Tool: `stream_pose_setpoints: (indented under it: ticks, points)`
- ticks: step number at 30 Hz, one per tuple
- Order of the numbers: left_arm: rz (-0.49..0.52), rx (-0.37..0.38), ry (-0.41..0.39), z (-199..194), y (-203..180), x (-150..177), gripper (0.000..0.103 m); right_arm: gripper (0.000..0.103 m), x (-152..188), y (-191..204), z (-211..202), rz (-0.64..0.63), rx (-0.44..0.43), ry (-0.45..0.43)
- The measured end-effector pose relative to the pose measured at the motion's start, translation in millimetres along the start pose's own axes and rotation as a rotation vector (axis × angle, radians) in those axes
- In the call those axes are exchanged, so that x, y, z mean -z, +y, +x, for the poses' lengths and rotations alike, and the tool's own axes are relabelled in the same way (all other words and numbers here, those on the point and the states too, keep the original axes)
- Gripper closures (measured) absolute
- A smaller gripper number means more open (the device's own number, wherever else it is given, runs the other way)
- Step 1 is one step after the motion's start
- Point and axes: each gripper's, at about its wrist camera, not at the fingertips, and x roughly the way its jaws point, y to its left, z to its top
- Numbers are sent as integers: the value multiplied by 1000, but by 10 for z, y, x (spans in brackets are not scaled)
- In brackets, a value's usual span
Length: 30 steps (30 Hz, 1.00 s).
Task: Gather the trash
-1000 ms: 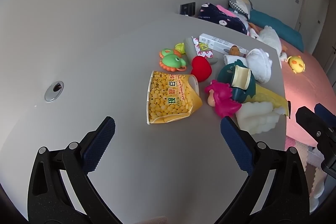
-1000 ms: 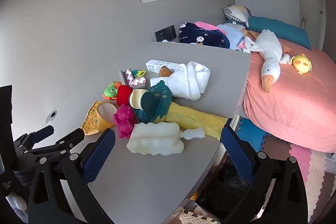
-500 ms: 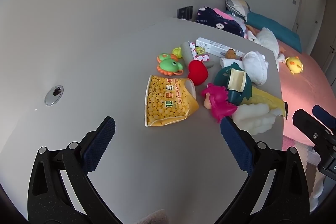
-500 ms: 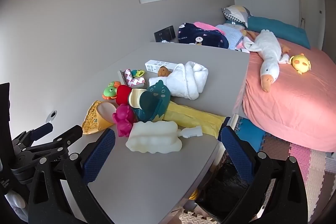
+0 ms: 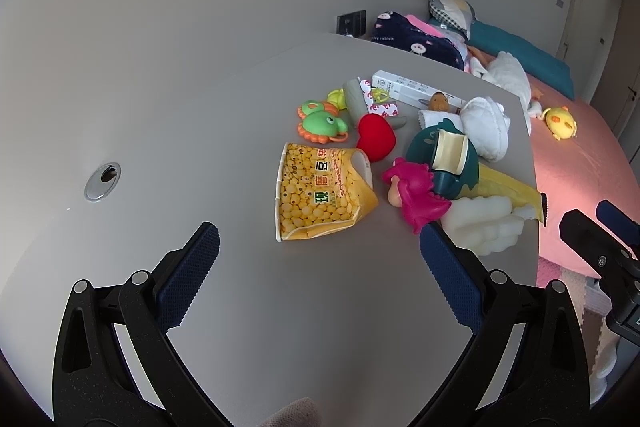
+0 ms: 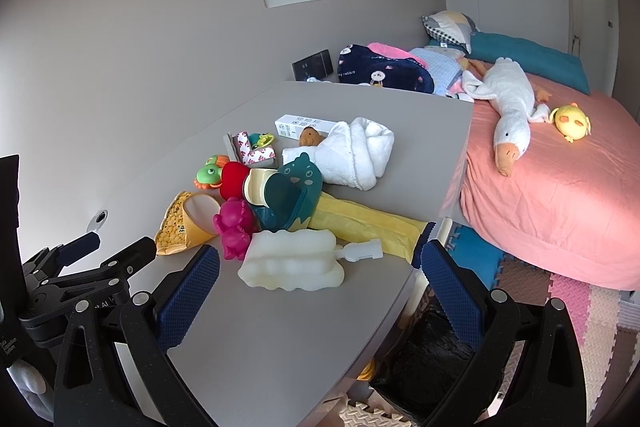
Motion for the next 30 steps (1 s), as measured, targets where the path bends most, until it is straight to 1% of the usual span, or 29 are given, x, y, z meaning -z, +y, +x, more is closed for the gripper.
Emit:
stream_pose_setpoints:
  ticks: [8,14,22,30]
  points:
    - [16,11,-12,-29,-31,-3,6,3,-1,9,2,0,2,0]
    - [-3,34,0,-17,4,-14,6,3,0,0,-6,1,1,1]
    - [3,23,-4,-18,-4,-10,6,3,8,1,3,1,1,4]
    - [10,22,9,4,-15,-2,6,3,12,-5,-5,1,3,3]
